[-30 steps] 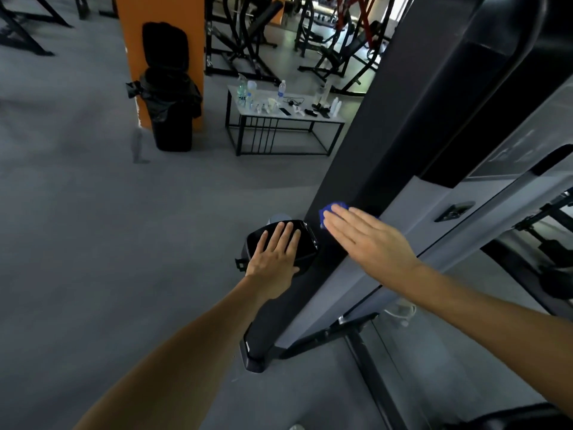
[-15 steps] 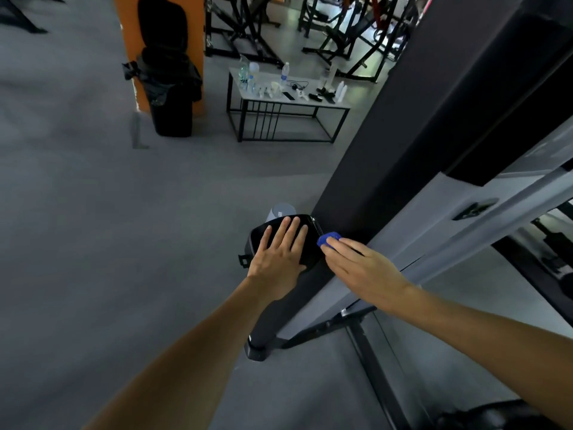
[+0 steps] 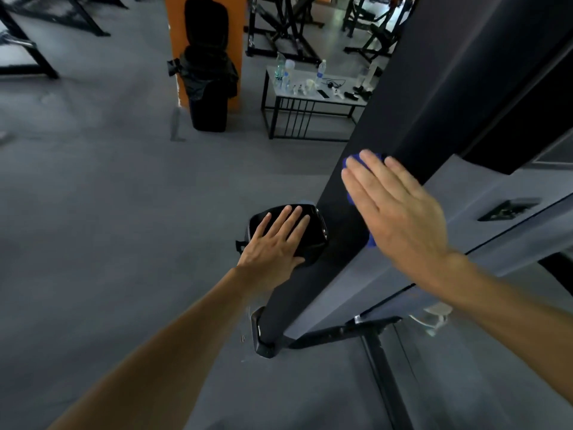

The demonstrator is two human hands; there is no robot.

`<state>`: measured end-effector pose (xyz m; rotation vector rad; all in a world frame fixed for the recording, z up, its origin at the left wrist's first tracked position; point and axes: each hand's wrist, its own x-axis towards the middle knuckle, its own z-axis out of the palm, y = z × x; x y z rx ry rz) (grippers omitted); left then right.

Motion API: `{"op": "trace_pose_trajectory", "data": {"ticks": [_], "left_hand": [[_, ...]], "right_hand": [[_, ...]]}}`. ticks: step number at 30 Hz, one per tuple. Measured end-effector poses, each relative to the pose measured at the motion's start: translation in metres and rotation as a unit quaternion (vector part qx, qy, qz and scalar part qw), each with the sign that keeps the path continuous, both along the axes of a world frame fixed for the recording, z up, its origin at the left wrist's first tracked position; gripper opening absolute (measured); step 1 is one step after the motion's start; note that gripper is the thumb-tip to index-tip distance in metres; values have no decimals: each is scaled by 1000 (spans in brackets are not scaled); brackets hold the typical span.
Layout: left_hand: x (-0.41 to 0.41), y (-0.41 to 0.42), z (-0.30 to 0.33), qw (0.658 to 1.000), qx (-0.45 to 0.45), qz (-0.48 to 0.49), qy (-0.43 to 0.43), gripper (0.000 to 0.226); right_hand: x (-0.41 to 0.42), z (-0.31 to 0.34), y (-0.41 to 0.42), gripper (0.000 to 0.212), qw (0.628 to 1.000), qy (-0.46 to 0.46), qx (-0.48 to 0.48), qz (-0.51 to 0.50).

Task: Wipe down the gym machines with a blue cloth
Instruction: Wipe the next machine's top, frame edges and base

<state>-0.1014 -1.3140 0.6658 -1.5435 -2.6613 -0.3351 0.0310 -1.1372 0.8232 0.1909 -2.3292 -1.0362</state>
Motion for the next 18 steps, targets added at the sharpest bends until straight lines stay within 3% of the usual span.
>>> {"op": "trace_pose_trajectory", "data": {"ticks": [4, 11, 16, 18], "left_hand": [[0, -3, -15, 998, 52, -7, 41, 77], [-7, -7, -39, 966, 148, -51, 205, 60], [-16, -17, -55, 932, 160, -97, 311, 86], [-19, -17, -60, 912, 180, -98, 355, 82]], "right_hand": [[0, -27, -5, 51, 999, 43, -24, 18], [19, -132, -2, 51, 996, -48, -59, 36], [21, -110, 2, 51, 996, 2, -78, 46], [20, -111, 1, 51, 993, 41, -104, 45]]}}
